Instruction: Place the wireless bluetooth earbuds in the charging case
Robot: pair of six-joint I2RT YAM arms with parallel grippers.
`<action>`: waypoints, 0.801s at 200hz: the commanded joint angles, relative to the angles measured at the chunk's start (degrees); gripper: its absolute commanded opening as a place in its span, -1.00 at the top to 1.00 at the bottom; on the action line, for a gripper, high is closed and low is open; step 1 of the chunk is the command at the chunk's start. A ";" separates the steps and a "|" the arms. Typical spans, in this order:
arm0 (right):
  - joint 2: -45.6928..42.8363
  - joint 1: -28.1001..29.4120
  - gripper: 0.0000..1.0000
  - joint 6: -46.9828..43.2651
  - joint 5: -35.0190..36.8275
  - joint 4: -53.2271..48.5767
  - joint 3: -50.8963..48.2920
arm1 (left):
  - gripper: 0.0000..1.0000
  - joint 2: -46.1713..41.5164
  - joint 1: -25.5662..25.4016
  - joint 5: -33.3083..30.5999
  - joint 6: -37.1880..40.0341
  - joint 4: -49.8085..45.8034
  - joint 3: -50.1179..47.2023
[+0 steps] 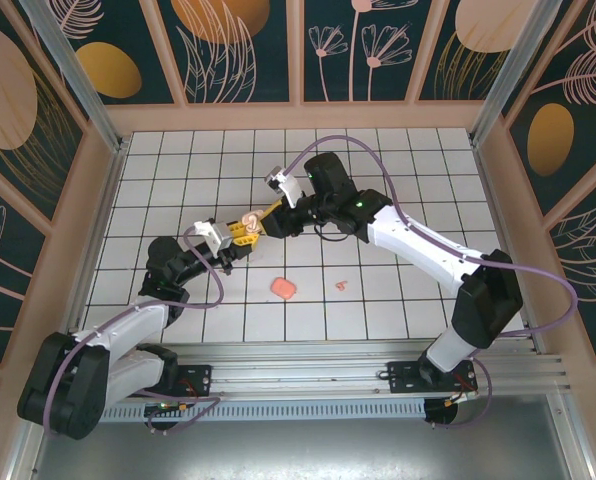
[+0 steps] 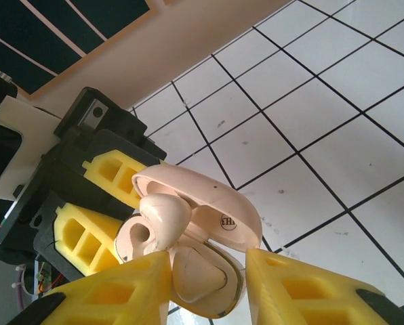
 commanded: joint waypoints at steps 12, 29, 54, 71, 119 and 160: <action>1.02 -0.31 0.27 1.97 0.57 1.72 0.08 | 0.93 -0.24 -0.49 0.32 1.50 3.94 2.50; 0.92 -0.32 0.24 2.33 0.47 2.32 -0.03 | 0.93 -0.16 -0.57 0.34 1.55 3.74 2.57; 0.61 -0.42 0.21 2.34 0.80 2.20 -0.12 | 0.93 -0.20 -0.57 -0.81 1.68 3.09 2.61; 0.28 -0.57 0.18 2.35 0.91 2.02 -0.28 | 0.93 -0.08 -0.58 -1.33 2.22 2.41 2.61; -0.51 -0.86 0.17 2.08 0.39 1.93 -0.59 | 0.93 1.40 -0.56 -1.57 1.57 2.94 2.86; -1.20 -0.99 0.16 1.81 -0.94 2.03 -0.81 | 0.94 2.45 -0.58 -2.01 1.45 2.95 3.12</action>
